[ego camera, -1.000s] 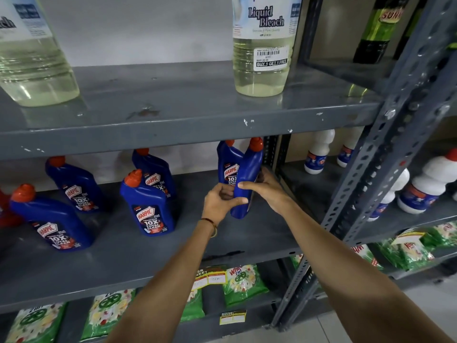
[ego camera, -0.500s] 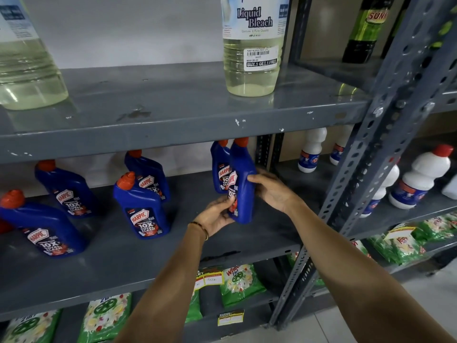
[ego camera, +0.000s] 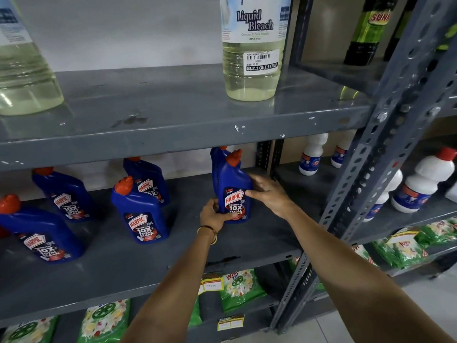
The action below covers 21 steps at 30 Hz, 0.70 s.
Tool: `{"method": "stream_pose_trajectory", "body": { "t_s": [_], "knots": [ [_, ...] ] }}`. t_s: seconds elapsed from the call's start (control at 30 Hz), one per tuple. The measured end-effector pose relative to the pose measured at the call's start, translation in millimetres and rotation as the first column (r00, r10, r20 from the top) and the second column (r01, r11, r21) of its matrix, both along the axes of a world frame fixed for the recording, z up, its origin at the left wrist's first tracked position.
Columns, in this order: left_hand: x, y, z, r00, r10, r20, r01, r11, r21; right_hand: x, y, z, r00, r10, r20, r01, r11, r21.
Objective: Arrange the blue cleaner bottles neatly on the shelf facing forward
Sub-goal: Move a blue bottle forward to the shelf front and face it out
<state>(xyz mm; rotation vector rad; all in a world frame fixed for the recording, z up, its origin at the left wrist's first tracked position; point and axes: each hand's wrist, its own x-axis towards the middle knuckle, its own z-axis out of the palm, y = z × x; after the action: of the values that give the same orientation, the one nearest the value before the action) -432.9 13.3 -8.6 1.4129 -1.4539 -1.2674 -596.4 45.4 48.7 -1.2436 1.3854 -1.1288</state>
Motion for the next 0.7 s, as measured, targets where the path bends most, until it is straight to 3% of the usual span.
{"method": "stream_pose_trajectory", "body": {
  "t_s": [0.2,0.37,0.53,0.7],
  "knots": [
    [-4.2,0.5,-5.7,0.994,0.042,0.105,-0.039,0.999,-0.023,2.2,-4.7,-4.8,0.999,0.032,-0.035,-0.032,0.999,0.016],
    [-6.5,7.7,-16.5,0.994,0.069,0.083,-0.066,0.997,-0.033,-7.4,-2.9,-18.4,0.997,0.068,0.024,-0.068,0.998,0.013],
    [-7.5,16.0,-20.5,0.993,0.069,0.093,-0.062,0.995,-0.076,-10.9,3.6,-36.4,0.997,0.076,0.030,-0.080,0.986,0.150],
    [-6.2,16.0,-24.8,0.988,0.089,0.128,-0.084,0.995,-0.051,-6.4,-2.4,-64.7,0.997,0.042,-0.067,-0.023,0.966,0.258]
  ]
}}
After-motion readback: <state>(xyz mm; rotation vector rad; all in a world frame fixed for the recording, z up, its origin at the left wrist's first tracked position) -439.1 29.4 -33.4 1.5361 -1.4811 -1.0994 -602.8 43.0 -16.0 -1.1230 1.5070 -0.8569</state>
